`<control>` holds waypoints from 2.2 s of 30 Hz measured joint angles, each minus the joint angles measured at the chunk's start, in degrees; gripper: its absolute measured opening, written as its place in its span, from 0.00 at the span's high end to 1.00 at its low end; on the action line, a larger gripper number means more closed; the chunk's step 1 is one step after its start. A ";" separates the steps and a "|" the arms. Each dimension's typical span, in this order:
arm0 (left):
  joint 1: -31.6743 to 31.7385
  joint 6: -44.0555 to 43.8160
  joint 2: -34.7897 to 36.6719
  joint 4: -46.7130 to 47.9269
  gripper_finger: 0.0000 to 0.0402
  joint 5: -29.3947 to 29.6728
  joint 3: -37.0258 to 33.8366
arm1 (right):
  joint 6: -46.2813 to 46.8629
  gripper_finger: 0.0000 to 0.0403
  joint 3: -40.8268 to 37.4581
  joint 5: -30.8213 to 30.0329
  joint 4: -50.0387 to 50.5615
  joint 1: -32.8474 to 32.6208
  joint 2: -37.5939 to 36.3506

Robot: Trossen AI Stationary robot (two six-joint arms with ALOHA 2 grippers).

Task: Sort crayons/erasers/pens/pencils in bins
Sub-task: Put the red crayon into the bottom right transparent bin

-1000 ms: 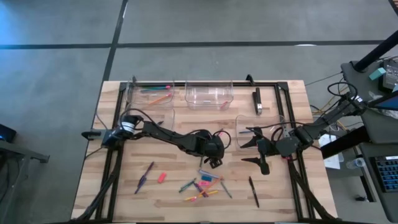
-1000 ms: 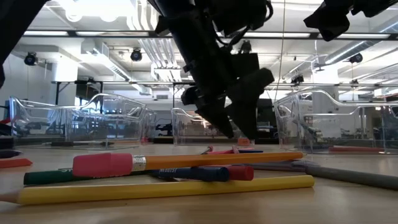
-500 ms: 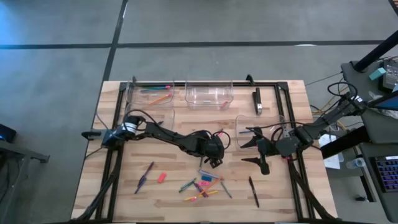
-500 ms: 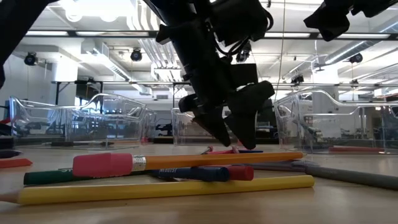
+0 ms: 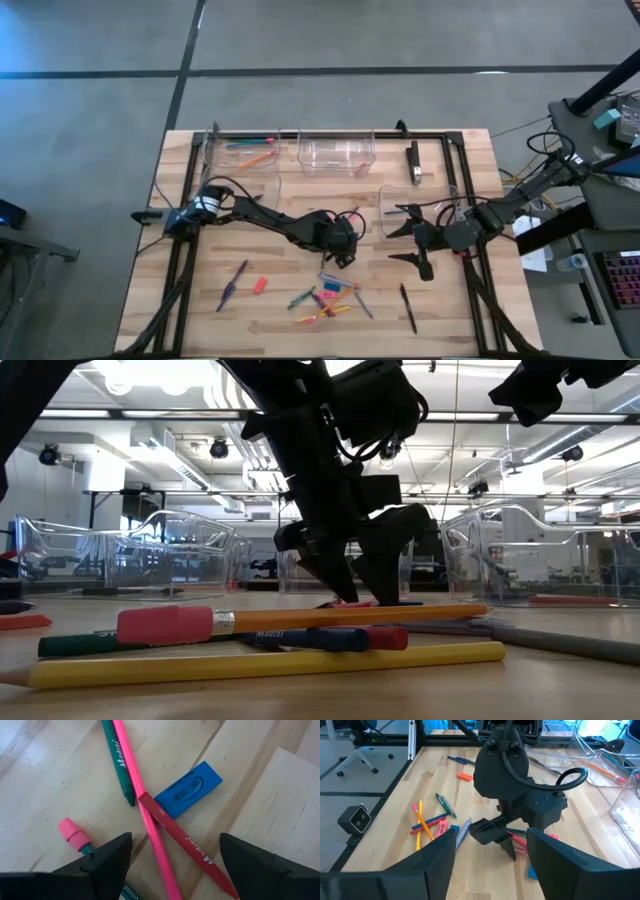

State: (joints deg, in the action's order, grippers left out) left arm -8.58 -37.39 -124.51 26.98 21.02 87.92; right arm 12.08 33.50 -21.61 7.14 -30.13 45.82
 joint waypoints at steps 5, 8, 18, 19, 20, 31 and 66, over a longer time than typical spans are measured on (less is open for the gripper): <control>0.05 -0.01 0.00 0.25 0.36 0.00 -0.02 | 0.00 0.43 0.00 0.00 -0.02 0.00 0.00; 0.09 -0.02 0.00 0.51 0.45 0.04 -0.07 | 0.00 0.43 0.00 0.00 -0.02 0.00 0.00; 0.11 0.24 0.04 0.90 0.74 0.83 -0.11 | 0.37 0.43 0.00 0.02 -0.02 0.00 0.00; 0.11 0.28 0.04 1.05 0.77 0.89 -0.01 | 0.44 0.43 0.00 0.01 -0.02 0.00 0.00; 0.11 0.43 0.04 1.17 0.80 0.92 0.16 | 0.44 0.43 0.00 0.00 -0.02 0.00 0.00; 0.00 4.04 1.57 1.29 0.97 -0.53 1.59 | 0.57 0.43 0.00 0.01 -0.07 0.00 0.02; 4.35 41.22 5.95 -46.49 0.98 -8.41 0.65 | -1.15 0.43 5.27 -15.73 8.44 -16.30 -6.39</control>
State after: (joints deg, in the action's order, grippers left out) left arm -4.23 3.84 -118.56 -19.51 12.60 88.58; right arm 10.93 38.76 -37.34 15.58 -46.43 39.43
